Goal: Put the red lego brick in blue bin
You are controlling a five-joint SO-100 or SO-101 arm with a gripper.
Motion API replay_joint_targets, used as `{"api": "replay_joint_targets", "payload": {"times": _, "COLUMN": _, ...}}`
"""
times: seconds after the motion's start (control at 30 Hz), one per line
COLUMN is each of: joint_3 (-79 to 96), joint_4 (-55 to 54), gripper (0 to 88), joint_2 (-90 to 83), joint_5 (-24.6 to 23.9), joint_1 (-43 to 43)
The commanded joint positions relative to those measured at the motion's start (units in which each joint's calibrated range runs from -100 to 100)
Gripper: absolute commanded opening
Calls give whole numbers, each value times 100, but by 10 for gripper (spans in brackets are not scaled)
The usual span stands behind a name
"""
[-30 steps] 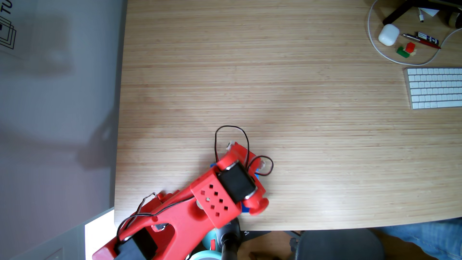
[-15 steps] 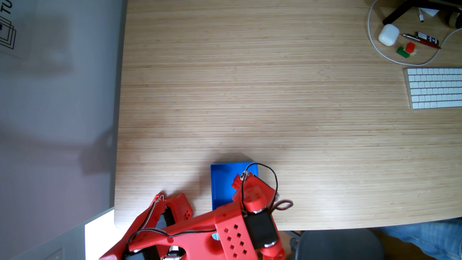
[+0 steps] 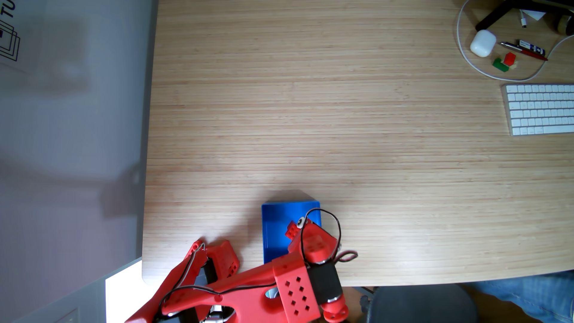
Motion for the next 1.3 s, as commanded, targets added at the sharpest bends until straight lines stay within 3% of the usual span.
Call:
{"api": "replay_joint_targets", "payload": {"times": 0.0, "joint_3": 24, "joint_4": -126, "gripper": 1, "joint_2": -485, "joint_5": 15, "joint_1": 30}}
{"api": "replay_joint_targets", "payload": {"times": 0.37, "joint_3": 659, "joint_4": -670, "gripper": 9, "joint_2": -460, "joint_5": 15, "joint_1": -49}}
{"api": "replay_joint_targets", "payload": {"times": 0.5, "joint_3": 695, "joint_4": -670, "gripper": 118, "joint_2": -452, "joint_5": 15, "joint_1": -64}}
{"api": "replay_joint_targets", "payload": {"times": 0.63, "joint_3": 714, "joint_4": -662, "gripper": 157, "joint_2": -452, "joint_5": 10, "joint_1": -85}}
{"api": "replay_joint_targets", "payload": {"times": 0.87, "joint_3": 695, "joint_4": -597, "gripper": 118, "joint_2": -476, "joint_5": -5, "joint_1": -150}}
{"api": "replay_joint_targets", "payload": {"times": 1.1, "joint_3": 142, "joint_4": 223, "gripper": 22, "joint_2": -485, "joint_5": -78, "joint_1": -374}}
{"api": "replay_joint_targets", "payload": {"times": 1.27, "joint_3": -357, "joint_4": 727, "gripper": 1, "joint_2": -493, "joint_5": -337, "joint_1": -727}}
